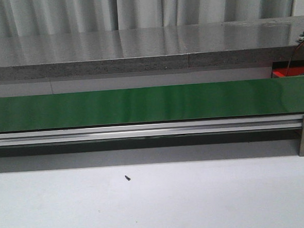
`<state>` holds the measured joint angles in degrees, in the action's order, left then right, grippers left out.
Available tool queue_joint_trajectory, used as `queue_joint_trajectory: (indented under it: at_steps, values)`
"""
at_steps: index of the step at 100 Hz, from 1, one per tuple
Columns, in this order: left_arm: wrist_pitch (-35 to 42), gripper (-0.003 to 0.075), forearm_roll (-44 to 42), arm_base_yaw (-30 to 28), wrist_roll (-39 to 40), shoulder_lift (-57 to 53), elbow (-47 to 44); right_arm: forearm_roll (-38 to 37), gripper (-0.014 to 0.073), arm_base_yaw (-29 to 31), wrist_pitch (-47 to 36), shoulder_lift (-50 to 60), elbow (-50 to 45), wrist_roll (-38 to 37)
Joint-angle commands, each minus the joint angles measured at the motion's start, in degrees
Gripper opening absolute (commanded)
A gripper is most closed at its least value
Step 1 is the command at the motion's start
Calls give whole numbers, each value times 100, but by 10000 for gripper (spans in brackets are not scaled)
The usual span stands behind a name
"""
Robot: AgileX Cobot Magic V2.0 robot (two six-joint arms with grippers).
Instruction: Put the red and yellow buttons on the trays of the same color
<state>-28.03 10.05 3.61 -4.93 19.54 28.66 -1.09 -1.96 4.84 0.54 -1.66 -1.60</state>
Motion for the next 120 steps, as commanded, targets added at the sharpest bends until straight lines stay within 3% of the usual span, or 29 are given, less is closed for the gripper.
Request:
queue_joint_trajectory:
  at_steps: [1,86,120]
  values:
    - [415,-20,80,40,-21,40,155,-75,-68,8,-421,109,107,-14]
    - [415,-19,80,40,-21,40,155,-75,-68,8,-421,109,107,-14]
    - [1772,-20,-710,40,-21,-284,-574,-75,-68,8,-421,109,107,-14]
